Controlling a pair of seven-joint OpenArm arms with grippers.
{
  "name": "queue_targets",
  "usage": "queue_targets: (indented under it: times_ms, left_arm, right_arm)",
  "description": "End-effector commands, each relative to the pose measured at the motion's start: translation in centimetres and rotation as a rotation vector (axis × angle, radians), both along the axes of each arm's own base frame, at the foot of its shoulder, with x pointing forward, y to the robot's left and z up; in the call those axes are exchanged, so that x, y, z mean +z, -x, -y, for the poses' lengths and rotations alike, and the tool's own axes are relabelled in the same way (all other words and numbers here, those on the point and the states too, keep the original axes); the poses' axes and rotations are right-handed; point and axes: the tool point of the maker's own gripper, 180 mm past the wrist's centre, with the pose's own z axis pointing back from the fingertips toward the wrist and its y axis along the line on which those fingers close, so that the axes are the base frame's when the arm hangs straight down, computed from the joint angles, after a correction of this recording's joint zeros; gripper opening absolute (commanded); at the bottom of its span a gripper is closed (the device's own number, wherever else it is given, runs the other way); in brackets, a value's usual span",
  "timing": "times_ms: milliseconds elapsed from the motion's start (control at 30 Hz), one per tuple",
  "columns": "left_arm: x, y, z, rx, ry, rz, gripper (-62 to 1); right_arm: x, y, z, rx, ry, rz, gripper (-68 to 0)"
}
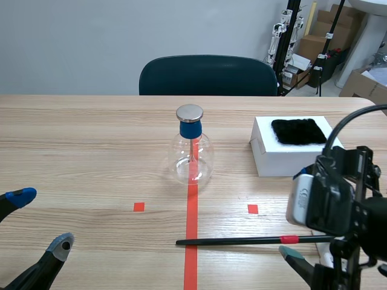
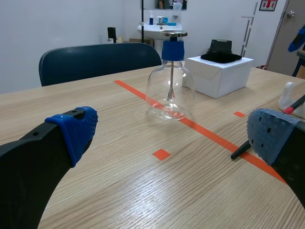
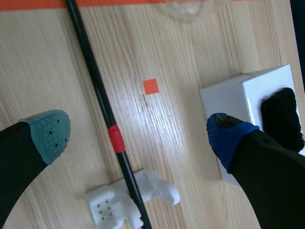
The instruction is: Do the electroscope experiment. return to the home posture
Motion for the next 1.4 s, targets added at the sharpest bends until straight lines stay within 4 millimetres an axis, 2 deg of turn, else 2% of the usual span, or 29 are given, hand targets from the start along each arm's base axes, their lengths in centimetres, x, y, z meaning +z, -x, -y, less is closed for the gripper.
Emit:
queue_targets:
  times_ms: [0, 133, 367, 833, 1367]
  left_arm:
    - [0.9, -0.3, -0.2, 0.0, 0.008, 0.034, 1.4]
    - [0.9, -0.3, -0.2, 0.0, 0.009, 0.035, 1.4]
    - [0.9, -0.3, -0.2, 0.0, 0.009, 0.035, 1.4]
    - [0.9, -0.3, -0.2, 0.0, 0.008, 0.034, 1.4]
    - [0.9, -0.3, -0.2, 0.0, 0.008, 0.034, 1.4]
  right_arm:
    - [0.8, 0.4, -0.4, -0.006, -0.049, 0.013, -9.8]
    - [2.1, 1.5, -0.7, -0.02, -0.132, 0.029, -9.7]
    - [2.3, 1.9, -1.0, -0.015, -0.157, 0.025, -9.7]
    - [-0.5, 1.9, 2.3, -0.132, 0.041, -0.056, -9.7]
    - [-0.4, 1.9, 2.1, -0.125, 0.033, -0.05, -9.7]
